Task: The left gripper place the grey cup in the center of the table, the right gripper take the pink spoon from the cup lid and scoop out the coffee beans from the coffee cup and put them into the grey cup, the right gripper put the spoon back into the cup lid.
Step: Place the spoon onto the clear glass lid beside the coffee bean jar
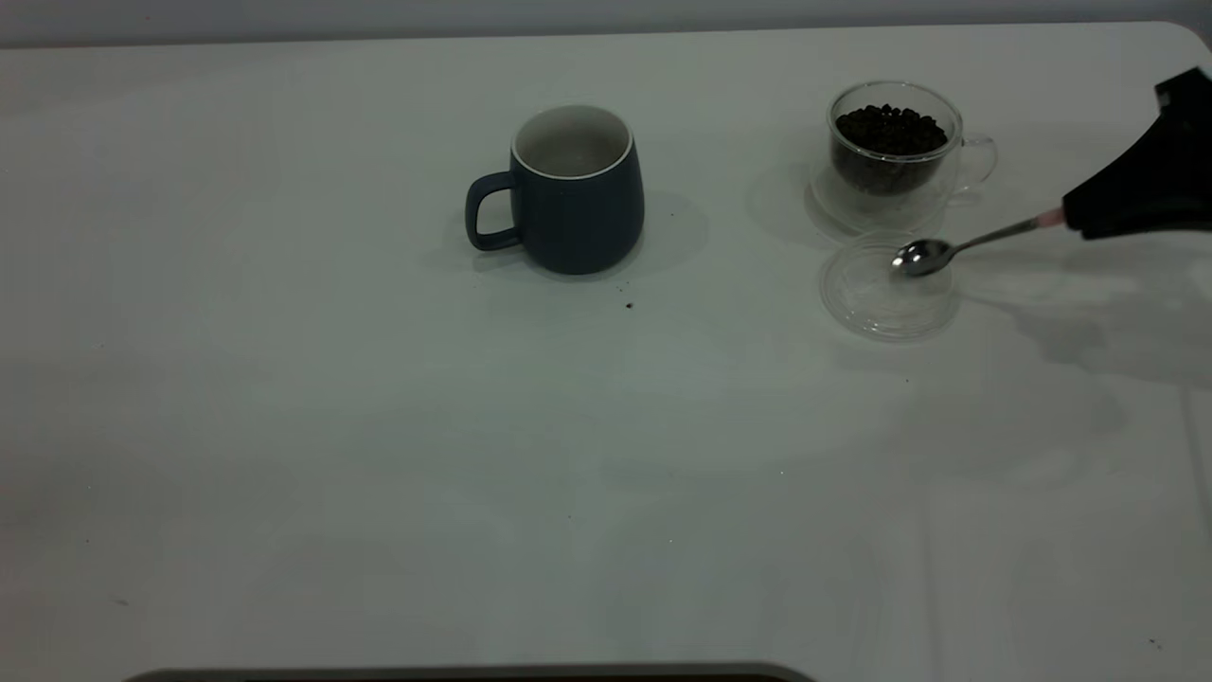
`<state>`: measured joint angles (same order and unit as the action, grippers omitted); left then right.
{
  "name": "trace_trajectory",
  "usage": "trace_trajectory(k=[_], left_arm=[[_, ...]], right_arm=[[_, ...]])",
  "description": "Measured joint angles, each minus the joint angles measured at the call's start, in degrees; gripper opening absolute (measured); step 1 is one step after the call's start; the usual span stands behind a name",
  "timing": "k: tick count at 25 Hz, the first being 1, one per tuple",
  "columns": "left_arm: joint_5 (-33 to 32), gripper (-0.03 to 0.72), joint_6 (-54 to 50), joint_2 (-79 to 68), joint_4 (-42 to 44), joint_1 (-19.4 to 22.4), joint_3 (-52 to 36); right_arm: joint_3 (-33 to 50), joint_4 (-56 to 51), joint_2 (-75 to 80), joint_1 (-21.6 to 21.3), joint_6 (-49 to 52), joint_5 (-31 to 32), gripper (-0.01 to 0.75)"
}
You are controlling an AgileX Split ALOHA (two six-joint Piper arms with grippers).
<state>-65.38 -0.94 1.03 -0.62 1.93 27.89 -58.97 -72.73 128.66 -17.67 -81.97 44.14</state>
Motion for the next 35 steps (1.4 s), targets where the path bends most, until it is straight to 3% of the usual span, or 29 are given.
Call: trace_trajectory(k=[24, 29, 35], left_arm=[[0.00, 0.567, -0.13, 0.00, 0.00, 0.00, 0.00], [0.00, 0.567, -0.13, 0.00, 0.00, 0.00, 0.00], [0.00, 0.567, -0.13, 0.00, 0.00, 0.00, 0.00]], right_arm=[[-0.10, -12.84, 10.80, 0.00, -3.70, 6.02, 0.105], [-0.10, -12.72, 11.17, 0.00, -3.86, 4.69, 0.191], [-0.10, -12.79, 11.19, 0.00, -6.07, 3.83, 0.387]])
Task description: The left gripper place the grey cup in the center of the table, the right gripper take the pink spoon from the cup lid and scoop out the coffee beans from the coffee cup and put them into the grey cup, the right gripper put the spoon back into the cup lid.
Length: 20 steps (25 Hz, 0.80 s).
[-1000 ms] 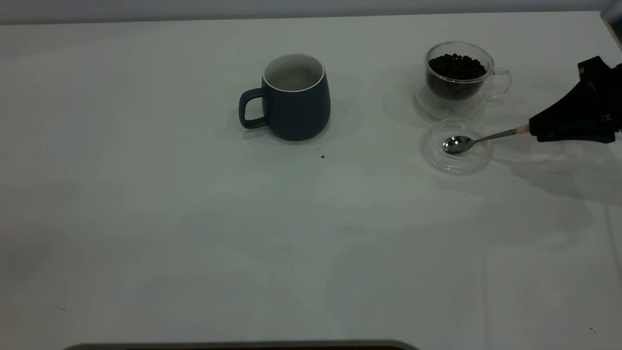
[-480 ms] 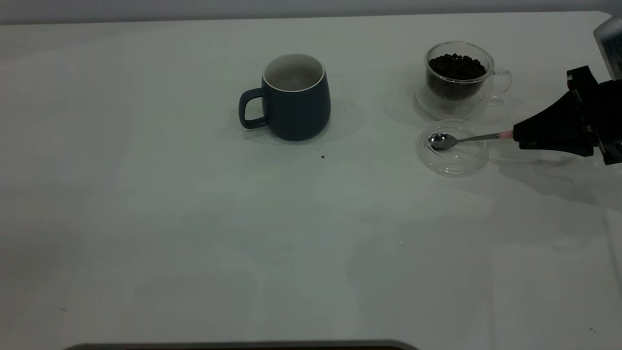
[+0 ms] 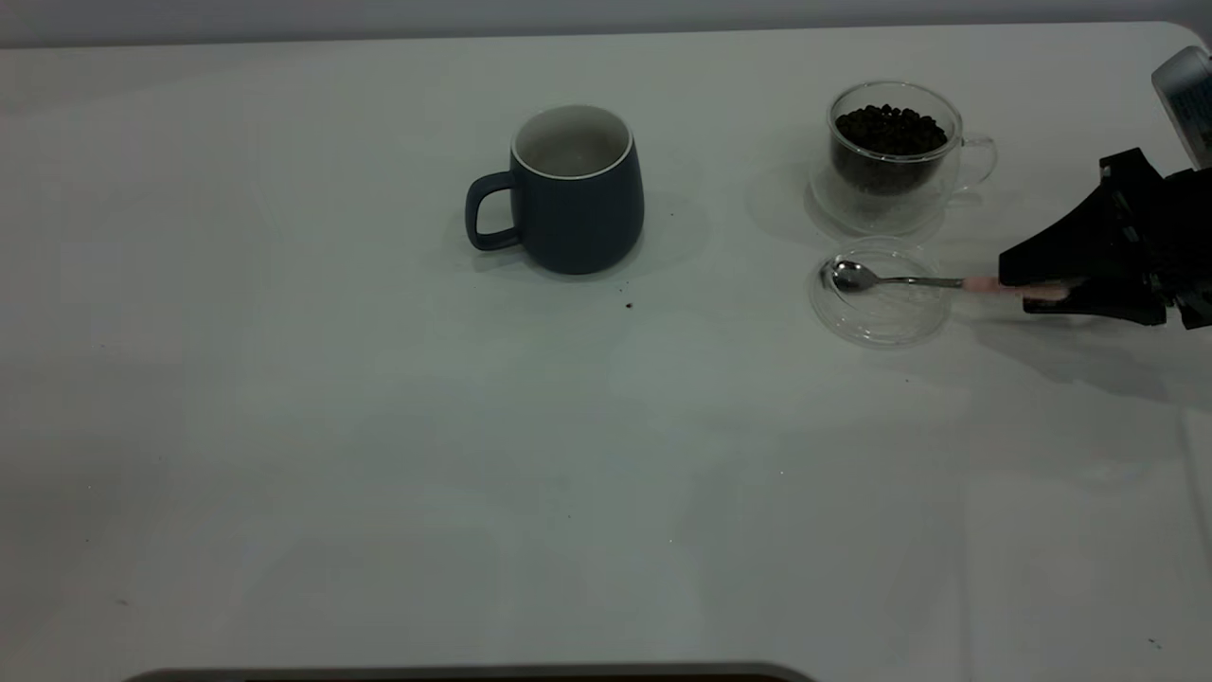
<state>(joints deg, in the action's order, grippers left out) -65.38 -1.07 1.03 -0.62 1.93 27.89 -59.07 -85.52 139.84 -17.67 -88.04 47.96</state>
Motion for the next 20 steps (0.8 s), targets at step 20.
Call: trace_trajectory(k=[20], left_arm=[[0.00, 0.567, 0.12, 0.00, 0.00, 0.00, 0.00]], right_arm=[[-0.19, -16.85, -4.34, 0.05, -19.61, -7.07, 0.601]])
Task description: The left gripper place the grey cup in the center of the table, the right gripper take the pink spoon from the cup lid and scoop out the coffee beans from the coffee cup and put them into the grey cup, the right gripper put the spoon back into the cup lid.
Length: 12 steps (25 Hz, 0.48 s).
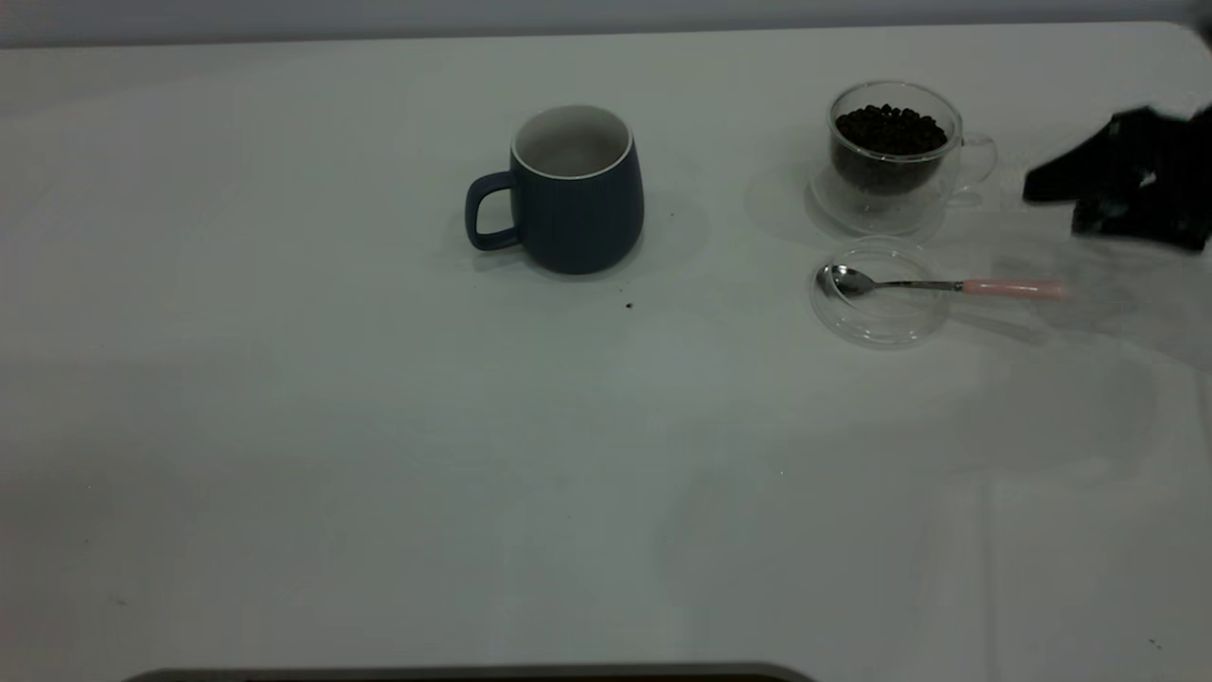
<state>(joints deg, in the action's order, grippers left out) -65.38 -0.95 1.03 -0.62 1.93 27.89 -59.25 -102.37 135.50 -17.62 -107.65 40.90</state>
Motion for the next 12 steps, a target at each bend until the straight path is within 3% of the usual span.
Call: trace_trajectory(k=[3, 6, 9, 12], left_arm=[[0.00, 0.567, 0.00, 0.00, 0.00, 0.00, 0.00], [0.00, 0.567, 0.00, 0.00, 0.00, 0.00, 0.00], [0.00, 0.567, 0.00, 0.00, 0.00, 0.00, 0.00], [0.00, 0.567, 0.00, 0.00, 0.00, 0.00, 0.00]], right_arm=[[0.83, 1.18, -6.55, 1.04, 5.10, -6.77, 0.579], [2.01, 8.66, -15.66, 3.65, 17.48, -13.43, 0.574], [2.42, 23.53, -25.52, 6.87, 33.38, -12.78, 0.573], [3.32, 39.96, -35.12, 10.87, 48.56, -7.27, 0.573]])
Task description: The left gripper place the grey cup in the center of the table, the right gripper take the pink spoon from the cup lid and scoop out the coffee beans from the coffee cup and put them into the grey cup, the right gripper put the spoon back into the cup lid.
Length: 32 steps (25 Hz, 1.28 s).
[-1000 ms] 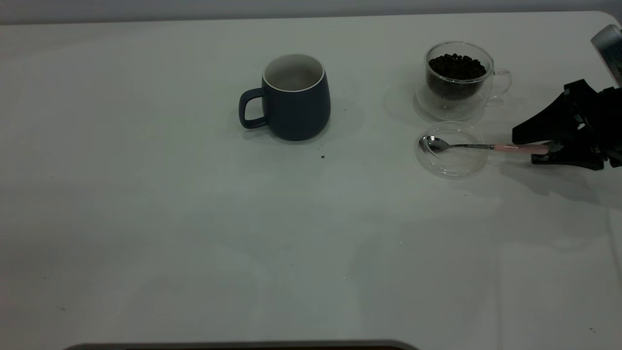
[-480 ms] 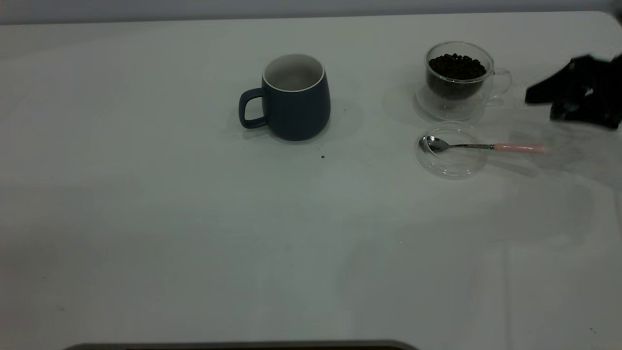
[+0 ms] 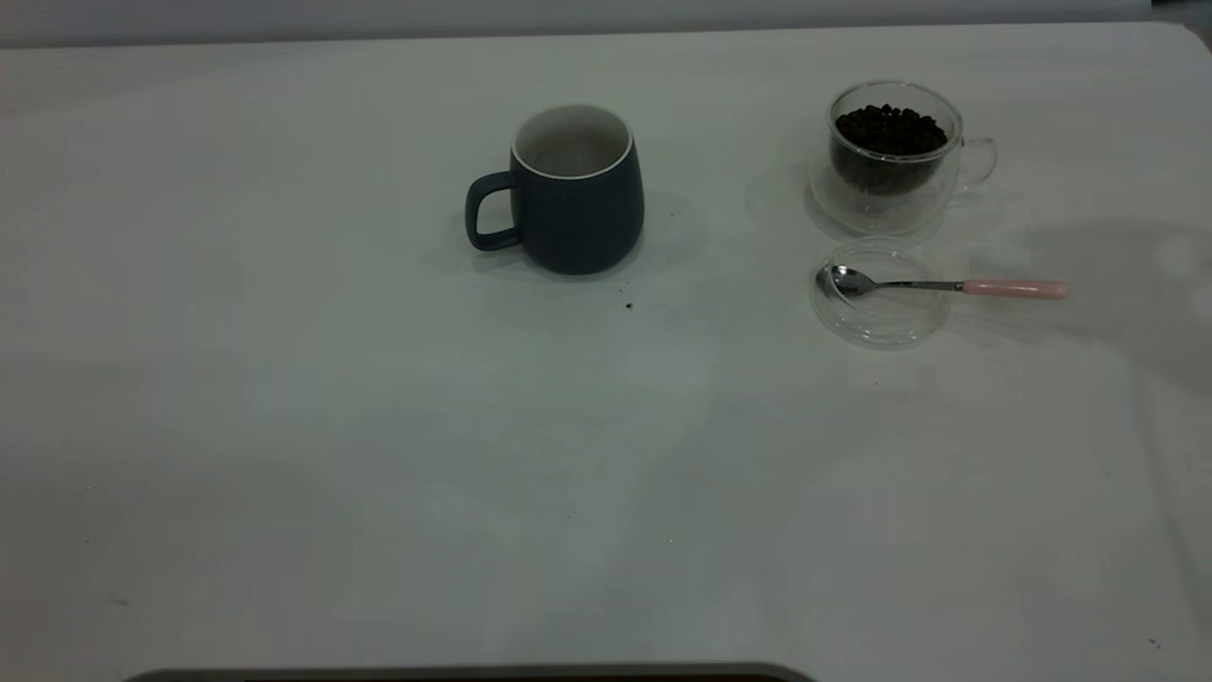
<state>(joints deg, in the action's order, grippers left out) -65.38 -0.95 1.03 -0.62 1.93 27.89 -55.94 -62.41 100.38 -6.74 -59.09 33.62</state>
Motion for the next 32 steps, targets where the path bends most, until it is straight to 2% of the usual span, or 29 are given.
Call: trace_trajectory(k=[6, 10, 15, 22, 32], left_arm=[[0.00, 0.567, -0.10, 0.00, 0.00, 0.00, 0.00], [0.00, 0.567, -0.17, 0.00, 0.00, 0.00, 0.00], [0.00, 0.567, -0.17, 0.00, 0.00, 0.00, 0.00], [0.00, 0.567, -0.17, 0.00, 0.00, 0.00, 0.00], [0.00, 0.567, -0.17, 0.00, 0.00, 0.00, 0.00]], right_arm=[[7.85, 30.31, -17.97, 7.58, 27.64, 11.15, 0.573], [17.41, 41.85, -32.23, 8.45, 38.82, 15.52, 0.573], [25.49, 49.55, -46.35, 8.45, 50.26, 22.94, 0.573], [28.36, 60.05, -63.73, 8.45, 60.44, 27.55, 0.573], [29.01, 62.89, -85.34, 8.28, 61.52, 29.77, 0.573]])
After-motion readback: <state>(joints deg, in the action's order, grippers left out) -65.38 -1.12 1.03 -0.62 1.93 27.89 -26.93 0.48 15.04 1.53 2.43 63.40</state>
